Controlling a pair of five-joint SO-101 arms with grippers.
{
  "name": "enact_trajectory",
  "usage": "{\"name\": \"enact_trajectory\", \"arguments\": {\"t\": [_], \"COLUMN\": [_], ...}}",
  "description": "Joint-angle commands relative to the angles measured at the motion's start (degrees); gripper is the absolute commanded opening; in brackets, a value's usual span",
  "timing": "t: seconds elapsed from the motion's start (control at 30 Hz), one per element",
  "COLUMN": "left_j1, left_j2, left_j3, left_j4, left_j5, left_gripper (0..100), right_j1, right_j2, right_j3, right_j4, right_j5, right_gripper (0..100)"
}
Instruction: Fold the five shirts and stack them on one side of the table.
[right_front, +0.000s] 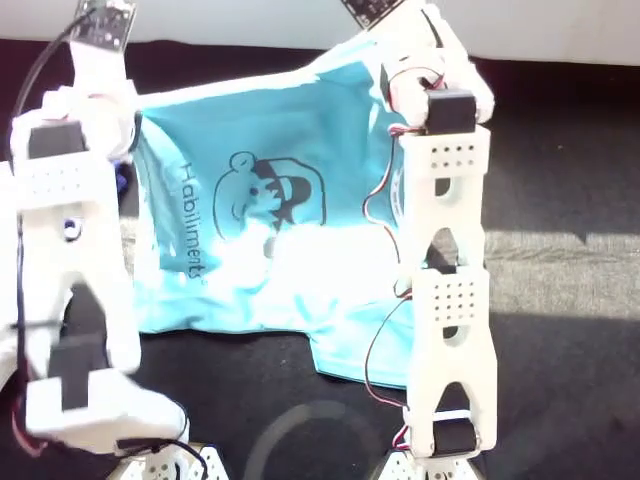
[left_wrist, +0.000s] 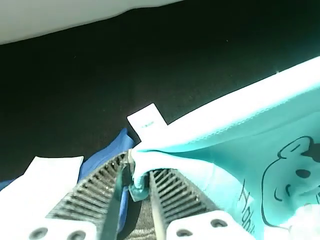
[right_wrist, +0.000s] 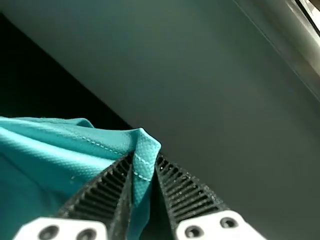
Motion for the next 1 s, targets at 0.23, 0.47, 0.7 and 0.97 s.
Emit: {"name": "enact_trajectory", "arguments": {"t": [0.23,0.47,0.7,0.97], "left_j1": [1.7,1.9,1.8,2.1], "left_j2": [28.7,40.0,40.8,41.2], "left_j3": [-28.2,-45.5,-60.8,-58.2], "left_j4": [17.7,27.8,41.3,44.1], "left_j5": [-0.4,-0.4,-0.7,-4.7], "left_gripper": [1,1,1,5], "right_j1": [1.2,2.4,2.7,3.3], "right_j2": [2.0,10.2,8.8,7.3], "right_j3": [-0.7,-0.2,-5.3,-5.3], "right_j4": [11.1,13.2,22.7,28.1], "right_j5": [-12.3,-21.2,-24.4,-24.4], "right_gripper": [0.6,0.6,0.6,0.6]}}
